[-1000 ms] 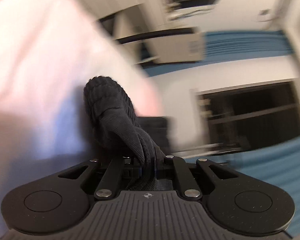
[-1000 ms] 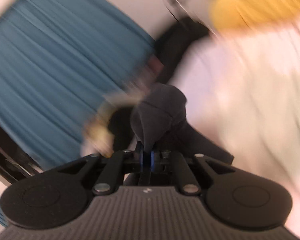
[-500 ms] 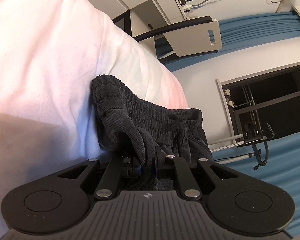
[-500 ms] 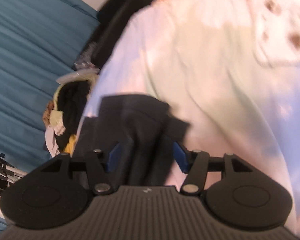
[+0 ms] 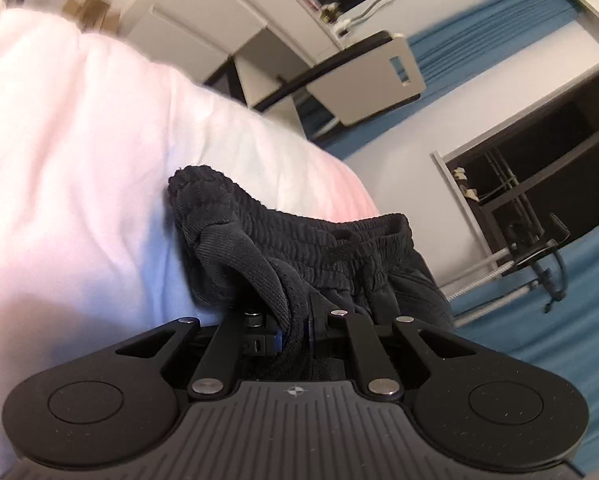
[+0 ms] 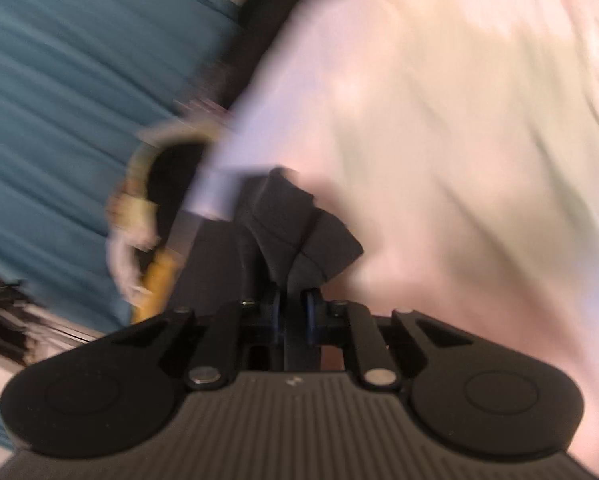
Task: Fold clothes
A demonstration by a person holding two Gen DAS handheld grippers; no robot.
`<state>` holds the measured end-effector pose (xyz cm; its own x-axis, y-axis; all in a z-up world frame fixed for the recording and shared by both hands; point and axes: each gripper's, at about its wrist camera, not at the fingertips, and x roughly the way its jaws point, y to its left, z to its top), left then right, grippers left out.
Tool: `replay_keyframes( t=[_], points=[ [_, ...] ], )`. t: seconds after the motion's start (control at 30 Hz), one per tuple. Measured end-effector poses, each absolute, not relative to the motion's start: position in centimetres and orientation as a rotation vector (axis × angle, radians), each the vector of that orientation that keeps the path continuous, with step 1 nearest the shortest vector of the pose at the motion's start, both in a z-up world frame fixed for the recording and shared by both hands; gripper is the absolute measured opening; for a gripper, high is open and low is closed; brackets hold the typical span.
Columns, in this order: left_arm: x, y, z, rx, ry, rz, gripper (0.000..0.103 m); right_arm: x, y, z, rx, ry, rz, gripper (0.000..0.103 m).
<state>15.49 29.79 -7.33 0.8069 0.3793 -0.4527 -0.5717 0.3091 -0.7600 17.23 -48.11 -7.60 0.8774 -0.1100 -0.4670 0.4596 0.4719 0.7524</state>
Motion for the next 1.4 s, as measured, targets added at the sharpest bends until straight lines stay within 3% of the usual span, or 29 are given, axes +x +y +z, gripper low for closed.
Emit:
replay_keyframes(
  t=[0.13, 0.33, 0.4, 0.5, 0.6, 0.7, 0.87, 0.97, 1.23, 1.3, 1.4],
  points=[
    [15.1, 29.2, -5.1, -1.136, 0.175, 0.563, 0.011, 17.2, -45.4, -1.9, 0.918, 0.199, -0.262, 0.011],
    [12.1, 33.9, 0.2, -1.218, 0.211, 0.324, 0.01, 14.4, -47.5, 3.9, 0.822, 0.125, -0.197, 0.011],
    [10.6, 35.0, -0.6, -1.18, 0.279, 0.331, 0.01, 13.1, -49.4, 1.5, 0.811, 0.295, -0.278, 0.012],
    [8.5, 36.5, -4.7, -1.204, 0.417, 0.375, 0.01, 11.3, -52.9, -6.7, 0.991, 0.672, -0.36, 0.012],
    [7.6, 36.7, -7.3, -1.222, 0.459, 0.376, 0.01, 8.9, -54.2, -11.1, 1.004, 0.8, -0.374, 0.006],
    [8.1, 36.8, -6.4, -1.222, 0.454, 0.36, 0.011, 9.2, -54.1, -8.8, 1.007, 0.731, -0.324, 0.005],
    [10.2, 35.9, -0.4, -1.141, 0.41, 0.268, 0.011, 10.8, -52.4, 0.3, 0.924, 0.46, -0.133, 0.004],
    [9.6, 35.8, 0.2, -1.098, 0.408, 0.249, 0.011, 9.3, -52.6, 2.2, 0.833, 0.377, -0.13, 0.004],
    [6.1, 35.9, -8.0, -1.096, 0.502, 0.247, 0.012, 2.5, -57.3, -12.5, 1.001, 0.729, -0.286, 0.005],
    [6.1, 36.0, -7.5, -1.087, 0.495, 0.239, 0.014, 2.6, -57.0, -11.4, 0.955, 0.71, -0.285, 0.009],
    [5.7, 35.2, -5.8, -1.022, 0.515, 0.236, 0.049, 2.7, -56.4, -8.6, 0.836, 0.685, -0.302, 0.024]
  ],
)
